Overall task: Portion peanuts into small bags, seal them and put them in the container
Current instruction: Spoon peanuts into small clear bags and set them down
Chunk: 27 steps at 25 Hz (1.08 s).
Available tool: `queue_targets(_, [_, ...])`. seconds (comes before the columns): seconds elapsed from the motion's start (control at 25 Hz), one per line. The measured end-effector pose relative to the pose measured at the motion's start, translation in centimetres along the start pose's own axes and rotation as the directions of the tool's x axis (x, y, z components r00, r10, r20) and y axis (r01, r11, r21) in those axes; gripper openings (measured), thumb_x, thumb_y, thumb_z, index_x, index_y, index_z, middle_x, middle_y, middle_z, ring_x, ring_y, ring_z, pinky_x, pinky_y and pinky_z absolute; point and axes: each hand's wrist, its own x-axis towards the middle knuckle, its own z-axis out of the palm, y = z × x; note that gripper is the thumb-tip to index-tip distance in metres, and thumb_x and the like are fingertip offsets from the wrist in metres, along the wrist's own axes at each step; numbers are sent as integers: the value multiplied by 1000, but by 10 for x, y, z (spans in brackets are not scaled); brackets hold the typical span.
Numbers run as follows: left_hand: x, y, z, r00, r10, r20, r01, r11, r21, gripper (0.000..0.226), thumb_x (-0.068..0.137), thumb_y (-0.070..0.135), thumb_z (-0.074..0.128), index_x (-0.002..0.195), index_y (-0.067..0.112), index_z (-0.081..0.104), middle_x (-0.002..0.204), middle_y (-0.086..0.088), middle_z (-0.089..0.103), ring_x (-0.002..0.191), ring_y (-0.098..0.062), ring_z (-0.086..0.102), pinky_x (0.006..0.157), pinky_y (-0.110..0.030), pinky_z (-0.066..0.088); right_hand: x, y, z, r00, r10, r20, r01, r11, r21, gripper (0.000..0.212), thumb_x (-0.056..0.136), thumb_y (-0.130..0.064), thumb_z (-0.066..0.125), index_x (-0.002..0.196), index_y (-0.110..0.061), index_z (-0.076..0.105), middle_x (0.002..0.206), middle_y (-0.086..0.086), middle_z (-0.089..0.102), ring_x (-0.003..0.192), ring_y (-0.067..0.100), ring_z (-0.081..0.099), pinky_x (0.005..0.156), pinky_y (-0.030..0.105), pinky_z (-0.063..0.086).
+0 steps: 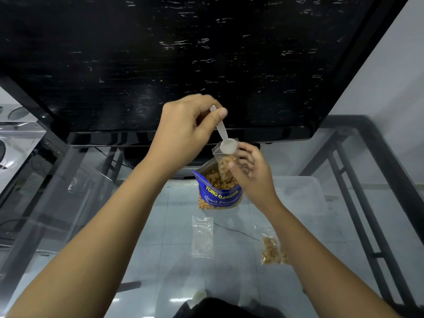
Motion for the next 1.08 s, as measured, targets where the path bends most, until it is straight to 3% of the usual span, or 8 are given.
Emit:
queue_targets(0.12, [3,-6,-9,972,-151,-180,145,988,-49,21,89,30,56,79,16,67,63,-10,60,56,-11,49,58,-27,39,-4,-2,-10,999,-33,-20,33,999,-21,38,87,-10,61,108,-37,44,106,-10,67,93,9,65,80,24,54])
queue_targets(0.2, [0,-25,-8,884,-347,-313,301,935,-188,22,88,32,54,76,18,65,64,-16,61,57,-19,48,58,-35,40,-11,-3,-20,998,-48,-33,47,998,-47,31,88,-9,59,102,-36,49,104,-9,66,92,8,64,74,18,53])
queue_targets(0.28, [-13,-44,9,839,-491,-234,448,868,-214,21,89,31,54,74,19,63,64,-14,62,59,-18,51,59,-34,42,-21,0,-28,998,-32,-55,27,996,-81,26,90,-11,57,101,-34,56,104,-2,65,93,11,63,71,16,53])
queue_targets(0.44, [-56,-64,63,802,-591,92,594,804,-16,21,90,26,58,94,8,68,70,-8,66,62,-11,54,61,-15,36,-47,12,-37,999,5,-38,-10,991,-130,25,88,-10,60,108,-25,59,108,-2,62,86,-2,59,70,5,46])
queue_targets(0.64, [-95,-83,74,709,-703,-56,693,710,-124,51,89,41,56,129,10,48,85,-3,62,83,-14,57,74,-26,40,-89,52,-45,984,161,78,-133,950,-283,37,84,-5,63,117,-20,57,115,-7,54,86,-1,58,74,10,49])
queue_targets(0.76, [-146,-97,94,718,-689,101,686,724,71,28,91,25,56,112,7,60,100,-11,66,85,-24,63,75,-27,43,-113,87,-44,940,315,133,-212,842,-497,41,85,-5,62,125,-13,53,124,2,53,91,10,57,84,21,47])
queue_targets(0.88, [-189,-113,115,693,-616,375,546,788,285,35,88,14,60,122,6,59,121,-19,58,99,-31,62,94,-35,47,-126,108,-41,893,419,167,-245,762,-600,42,87,-8,59,128,-12,51,130,6,52,100,19,59,90,27,46])
queue_targets(1.08, [-205,-119,138,696,-556,454,379,822,426,42,89,18,59,130,12,52,131,-14,52,118,-34,45,102,-38,36,-127,116,-38,890,417,182,-132,620,-774,42,90,-10,53,131,-9,47,133,12,49,114,28,53,98,34,42])
